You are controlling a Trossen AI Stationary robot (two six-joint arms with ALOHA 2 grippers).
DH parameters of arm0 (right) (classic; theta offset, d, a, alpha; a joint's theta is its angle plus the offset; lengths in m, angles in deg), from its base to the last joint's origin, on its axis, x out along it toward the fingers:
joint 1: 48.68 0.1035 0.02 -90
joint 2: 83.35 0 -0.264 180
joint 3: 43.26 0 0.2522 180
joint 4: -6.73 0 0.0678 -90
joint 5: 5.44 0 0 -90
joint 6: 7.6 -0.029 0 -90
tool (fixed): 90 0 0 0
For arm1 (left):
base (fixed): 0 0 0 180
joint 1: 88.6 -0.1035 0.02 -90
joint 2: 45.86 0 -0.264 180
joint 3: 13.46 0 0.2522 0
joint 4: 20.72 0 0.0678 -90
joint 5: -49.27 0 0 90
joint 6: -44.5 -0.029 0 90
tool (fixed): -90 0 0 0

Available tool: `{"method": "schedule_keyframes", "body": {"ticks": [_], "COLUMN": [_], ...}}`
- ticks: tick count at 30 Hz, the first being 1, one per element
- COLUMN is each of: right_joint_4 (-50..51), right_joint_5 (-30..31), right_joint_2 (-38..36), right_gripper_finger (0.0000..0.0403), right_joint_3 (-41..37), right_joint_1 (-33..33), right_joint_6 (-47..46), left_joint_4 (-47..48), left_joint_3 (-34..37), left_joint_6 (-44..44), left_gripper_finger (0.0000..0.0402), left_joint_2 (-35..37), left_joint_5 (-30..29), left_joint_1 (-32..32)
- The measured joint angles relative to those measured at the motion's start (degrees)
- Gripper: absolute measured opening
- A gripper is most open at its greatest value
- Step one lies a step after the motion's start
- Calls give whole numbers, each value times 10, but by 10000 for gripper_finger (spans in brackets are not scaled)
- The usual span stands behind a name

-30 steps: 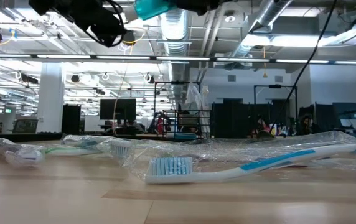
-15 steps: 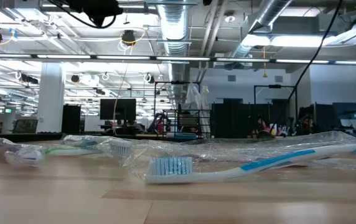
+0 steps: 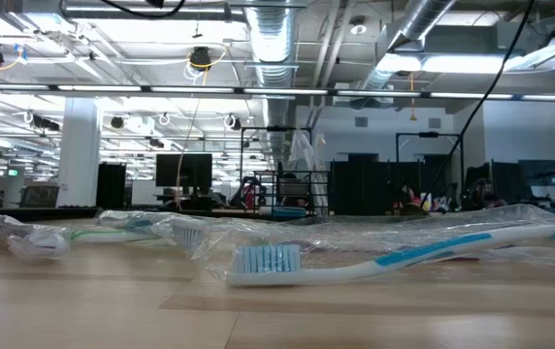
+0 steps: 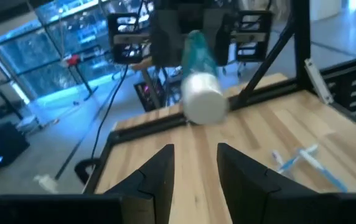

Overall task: Pick & Place toothbrushing station
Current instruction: Put the blue mouthwash into the mesh organizer

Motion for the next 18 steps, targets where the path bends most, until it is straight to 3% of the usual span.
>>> {"method": "schedule_keyframes", "body": {"ticks": [14,18], "right_joint_4": [-33,-39], "right_joint_5": [-15,-16], "right_joint_2": [0,0], "right_gripper_finger": [70,70], "right_joint_3": [0,0], "right_joint_1": [0,0], "right_joint_6": [10,11], "left_joint_4": [-76,-78], "left_joint_3": [0,0], "left_joint_6": [-33,-40], "left_gripper_finger": [114,131], "left_joint_2": [-7,-23], "left_joint_5": [-3,-2], "left_joint_1": [19,19]}}
